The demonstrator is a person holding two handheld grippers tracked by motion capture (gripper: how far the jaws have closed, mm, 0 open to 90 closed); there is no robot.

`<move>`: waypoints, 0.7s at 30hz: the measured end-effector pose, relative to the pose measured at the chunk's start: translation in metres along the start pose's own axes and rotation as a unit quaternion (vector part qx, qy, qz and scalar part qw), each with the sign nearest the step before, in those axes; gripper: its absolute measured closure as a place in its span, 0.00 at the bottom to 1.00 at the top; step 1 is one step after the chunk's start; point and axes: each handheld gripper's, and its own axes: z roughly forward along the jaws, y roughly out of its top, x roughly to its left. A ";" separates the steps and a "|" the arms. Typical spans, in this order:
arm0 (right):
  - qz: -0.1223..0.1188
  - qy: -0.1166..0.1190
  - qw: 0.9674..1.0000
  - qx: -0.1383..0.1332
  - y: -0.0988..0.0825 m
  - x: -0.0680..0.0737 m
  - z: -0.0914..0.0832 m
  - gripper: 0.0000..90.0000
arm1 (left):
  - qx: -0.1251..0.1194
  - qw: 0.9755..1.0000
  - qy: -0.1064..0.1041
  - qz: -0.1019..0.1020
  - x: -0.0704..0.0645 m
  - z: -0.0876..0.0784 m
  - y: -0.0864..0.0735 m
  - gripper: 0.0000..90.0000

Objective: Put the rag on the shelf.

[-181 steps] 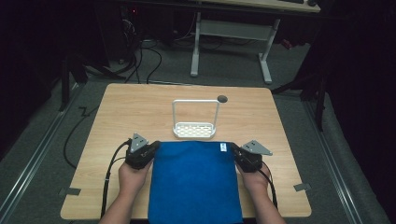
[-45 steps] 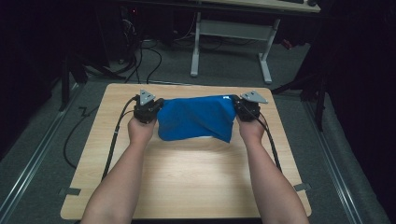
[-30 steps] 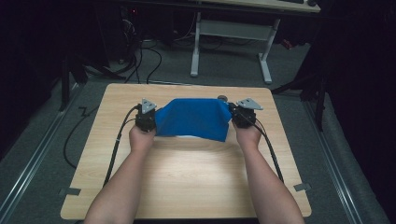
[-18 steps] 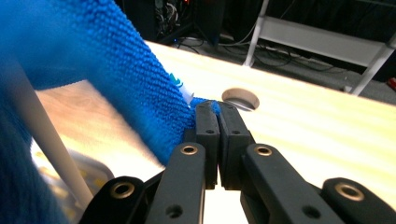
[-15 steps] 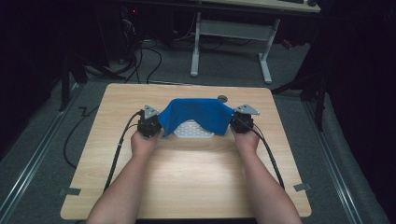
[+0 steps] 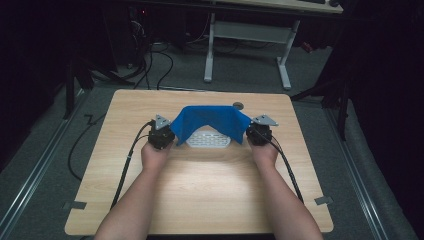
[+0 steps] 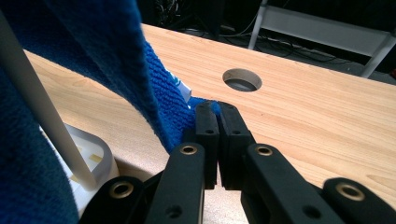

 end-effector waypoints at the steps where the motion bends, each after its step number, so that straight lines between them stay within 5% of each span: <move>1: -0.001 0.001 1.000 -0.001 0.001 -0.001 0.000 0.98 | 0.000 1.000 0.000 0.001 0.000 0.000 0.000 0.99; 7: 0.001 0.001 1.000 -0.001 0.002 -0.002 -0.001 0.92 | -0.001 1.000 0.005 0.000 0.000 -0.001 0.001 0.97; 21: 0.010 -0.011 1.000 -0.009 0.009 -0.009 -0.007 0.75 | -0.004 0.999 0.033 -0.022 0.008 -0.006 0.007 0.66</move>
